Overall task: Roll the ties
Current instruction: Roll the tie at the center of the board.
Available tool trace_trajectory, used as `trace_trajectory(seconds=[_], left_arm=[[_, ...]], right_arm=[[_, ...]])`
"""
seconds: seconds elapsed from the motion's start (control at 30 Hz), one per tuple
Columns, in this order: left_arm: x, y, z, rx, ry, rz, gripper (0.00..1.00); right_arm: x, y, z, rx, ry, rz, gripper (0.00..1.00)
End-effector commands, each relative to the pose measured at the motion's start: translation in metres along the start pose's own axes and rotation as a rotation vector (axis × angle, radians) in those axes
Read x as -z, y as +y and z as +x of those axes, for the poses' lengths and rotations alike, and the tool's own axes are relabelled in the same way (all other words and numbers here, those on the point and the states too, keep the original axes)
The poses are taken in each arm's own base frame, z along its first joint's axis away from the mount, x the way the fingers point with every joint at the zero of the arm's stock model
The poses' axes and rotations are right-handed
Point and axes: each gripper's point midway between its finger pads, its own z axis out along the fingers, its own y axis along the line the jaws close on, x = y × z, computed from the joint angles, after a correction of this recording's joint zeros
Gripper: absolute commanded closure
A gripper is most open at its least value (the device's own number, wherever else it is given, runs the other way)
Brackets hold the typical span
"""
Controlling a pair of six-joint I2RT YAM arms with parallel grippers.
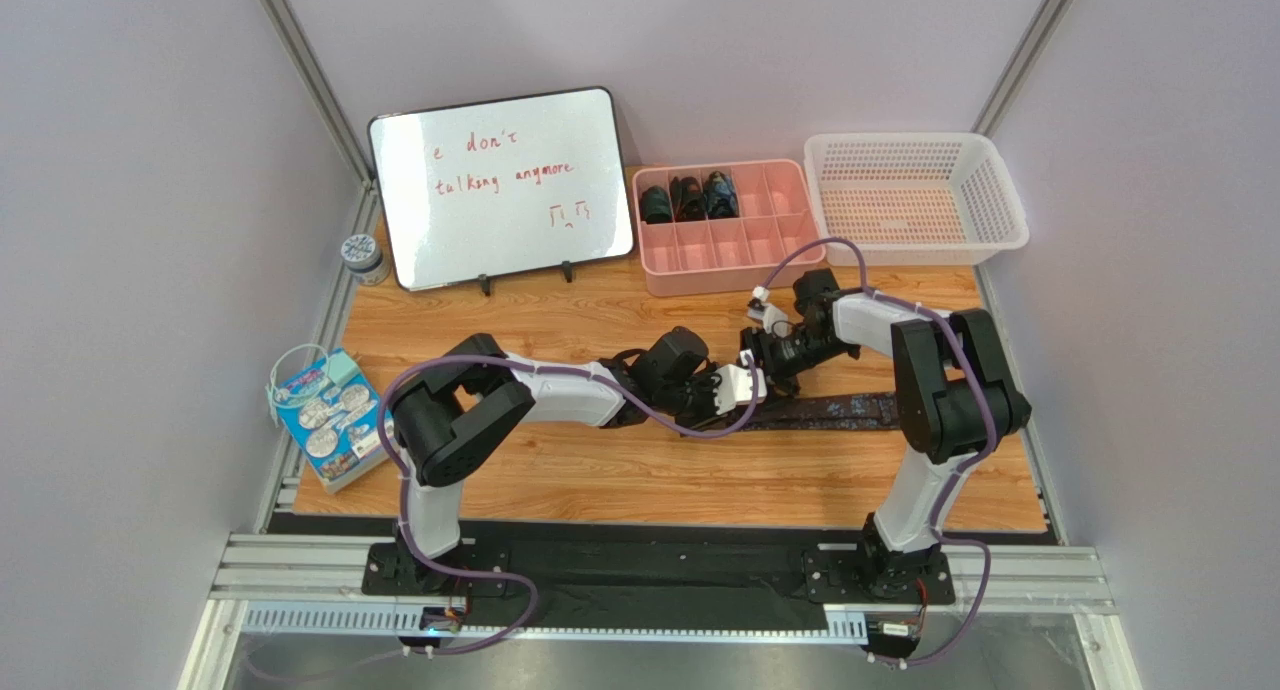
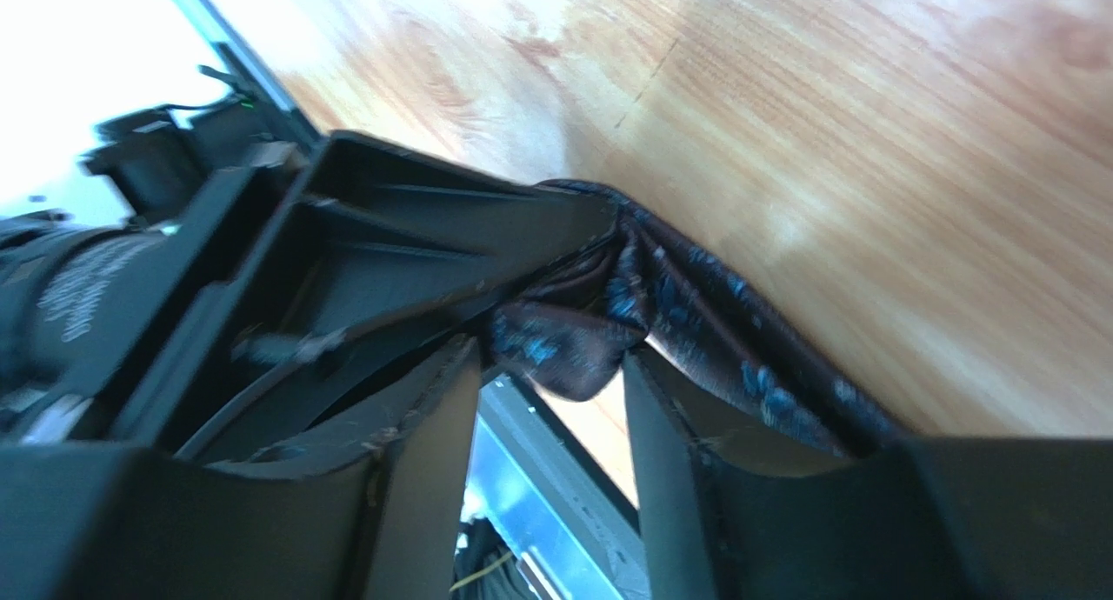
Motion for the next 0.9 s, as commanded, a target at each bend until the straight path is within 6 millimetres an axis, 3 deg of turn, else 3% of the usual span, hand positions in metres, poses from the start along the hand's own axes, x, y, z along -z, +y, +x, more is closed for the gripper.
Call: trace_trajectory(seconds=[0.0, 0.23, 0.27, 0.3, 0.33, 0.4, 0.47, 0.5, 0.57, 0.6, 0.63, 0.7, 0.73, 0.87], left_arm=[[0.012, -0.031, 0.091, 0.112, 0.315, 0.070, 0.86], [0.014, -0.029, 0.093, 0.117, 0.314, 0.065, 0.86], [0.014, -0.028, 0.093, 0.122, 0.310, 0.063, 0.85], [0.015, -0.027, 0.091, 0.127, 0.306, 0.056, 0.82], [0.015, -0.024, 0.090, 0.145, 0.300, 0.047, 0.77], [0.023, -0.018, 0.087, 0.187, 0.264, 0.036, 0.57], [0.027, -0.006, 0.071, 0.244, 0.147, 0.031, 0.41], [0.035, -0.010, 0.071, 0.263, 0.109, 0.037, 0.38], [0.037, -0.004, 0.048, 0.255, -0.038, 0.040, 0.33], [0.040, -0.009, 0.052, 0.258, -0.062, 0.042, 0.30], [0.040, -0.002, 0.036, 0.219, -0.153, 0.019, 0.28], [0.037, -0.007, 0.036, 0.227, -0.204, 0.029, 0.15], [0.036, -0.007, 0.025, 0.211, -0.259, 0.039, 0.08], [0.019, -0.009, 0.018, 0.201, -0.314, 0.052, 0.05]], right_arm=[[-0.011, -0.014, -0.001, 0.022, 0.005, 0.065, 0.53], [-0.016, -0.031, -0.004, 0.017, 0.011, 0.117, 0.81], [-0.016, -0.032, -0.005, 0.018, 0.011, 0.125, 0.95], [-0.017, -0.037, -0.006, 0.020, 0.010, 0.151, 1.00], [-0.017, -0.041, -0.007, 0.015, 0.008, 0.166, 1.00], [-0.016, -0.052, -0.007, 0.014, 0.013, 0.219, 1.00], [-0.015, -0.058, -0.006, 0.017, 0.018, 0.249, 1.00], [-0.014, -0.064, -0.007, 0.017, 0.018, 0.281, 1.00], [-0.015, -0.070, -0.004, 0.013, 0.032, 0.304, 1.00], [-0.014, -0.074, -0.003, 0.008, 0.040, 0.319, 1.00], [-0.016, -0.078, -0.002, 0.001, 0.054, 0.326, 1.00], [-0.016, -0.082, 0.000, -0.004, 0.064, 0.340, 1.00], [-0.016, -0.085, -0.001, -0.005, 0.064, 0.348, 1.00], [-0.022, -0.091, -0.001, -0.010, 0.088, 0.377, 1.00]])
